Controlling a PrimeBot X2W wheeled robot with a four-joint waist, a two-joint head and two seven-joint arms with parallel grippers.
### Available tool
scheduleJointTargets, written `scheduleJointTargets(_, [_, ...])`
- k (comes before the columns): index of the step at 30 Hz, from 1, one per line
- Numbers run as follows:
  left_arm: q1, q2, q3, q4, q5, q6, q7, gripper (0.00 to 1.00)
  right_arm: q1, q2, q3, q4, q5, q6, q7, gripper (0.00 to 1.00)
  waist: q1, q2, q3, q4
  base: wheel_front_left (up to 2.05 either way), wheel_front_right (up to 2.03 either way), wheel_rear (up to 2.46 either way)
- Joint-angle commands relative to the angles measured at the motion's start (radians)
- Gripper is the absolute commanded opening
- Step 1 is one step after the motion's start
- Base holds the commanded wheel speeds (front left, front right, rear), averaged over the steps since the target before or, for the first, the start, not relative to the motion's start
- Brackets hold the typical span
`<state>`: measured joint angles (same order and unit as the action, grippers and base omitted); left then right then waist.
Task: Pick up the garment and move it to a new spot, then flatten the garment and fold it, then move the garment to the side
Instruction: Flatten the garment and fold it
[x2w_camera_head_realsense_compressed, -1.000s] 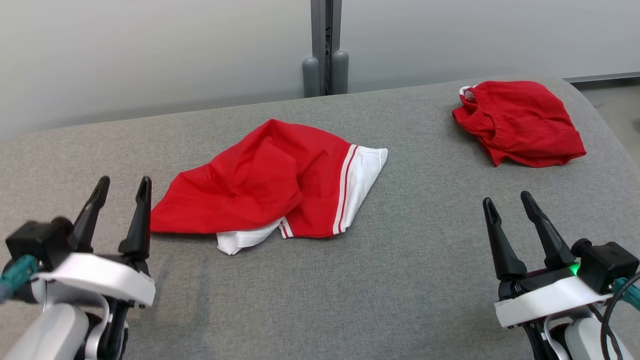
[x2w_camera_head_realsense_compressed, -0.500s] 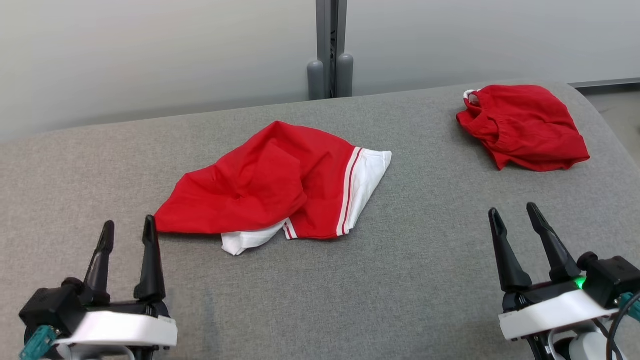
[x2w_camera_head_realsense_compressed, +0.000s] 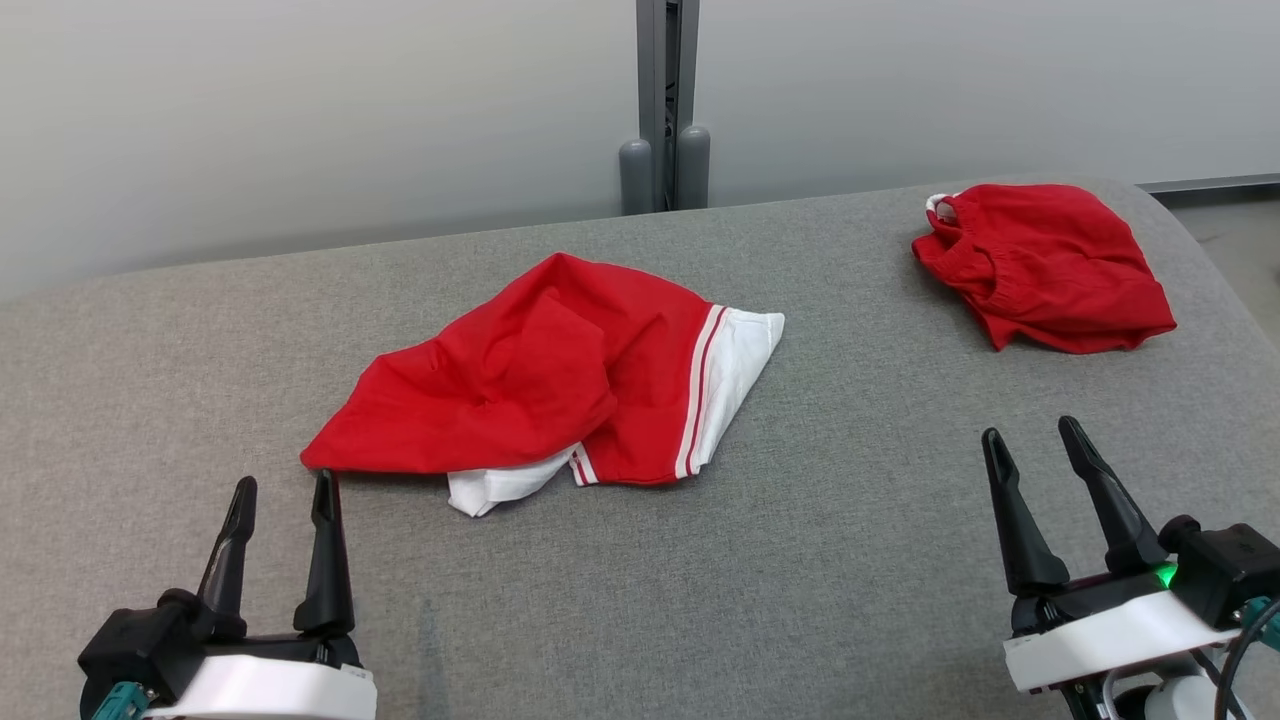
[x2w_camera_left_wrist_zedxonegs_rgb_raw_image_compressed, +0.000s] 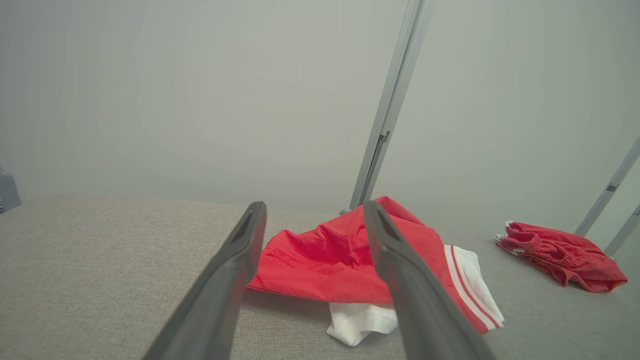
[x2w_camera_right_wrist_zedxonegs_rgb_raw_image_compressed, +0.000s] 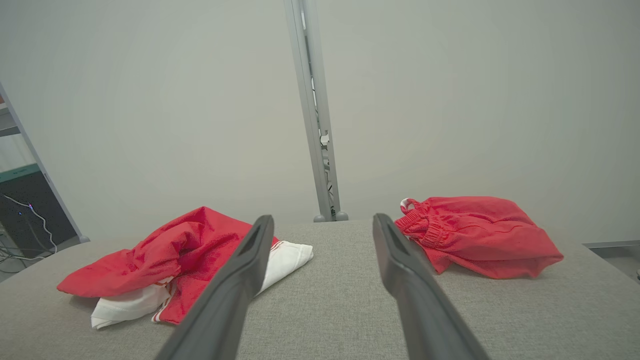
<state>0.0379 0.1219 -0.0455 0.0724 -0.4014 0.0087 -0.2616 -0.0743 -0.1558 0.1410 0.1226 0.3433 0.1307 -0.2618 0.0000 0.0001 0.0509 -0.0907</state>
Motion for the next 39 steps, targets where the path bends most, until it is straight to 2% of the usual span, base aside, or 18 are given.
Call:
scheduleJointTargets(1, [-0.005,-0.001,0.009,0.002,0.011,-0.009,-0.004,1.00,0.001,-0.002,0.001,0.003,-0.003,0.000,-0.004,1.00,0.0000,-0.0001,0.000,0.000,0.00,0.00,0.00])
scheduleJointTargets(16, [-0.031,-0.049,0.070,0.045,0.071,-0.068,-0.004,1.00,-0.016,0.005,0.013,0.020,0.008,0.000,-0.004,1.00,0.0000,-0.0001,0.000,0.004,0.00,0.00,0.00])
scheduleJointTargets(39, [-0.041,-0.066,0.092,0.066,0.093,-0.094,-0.004,1.00,-0.020,-0.002,0.034,0.041,0.017,0.000,-0.004,1.00,0.0000,-0.0001,-0.008,0.020,0.00,0.00,0.00])
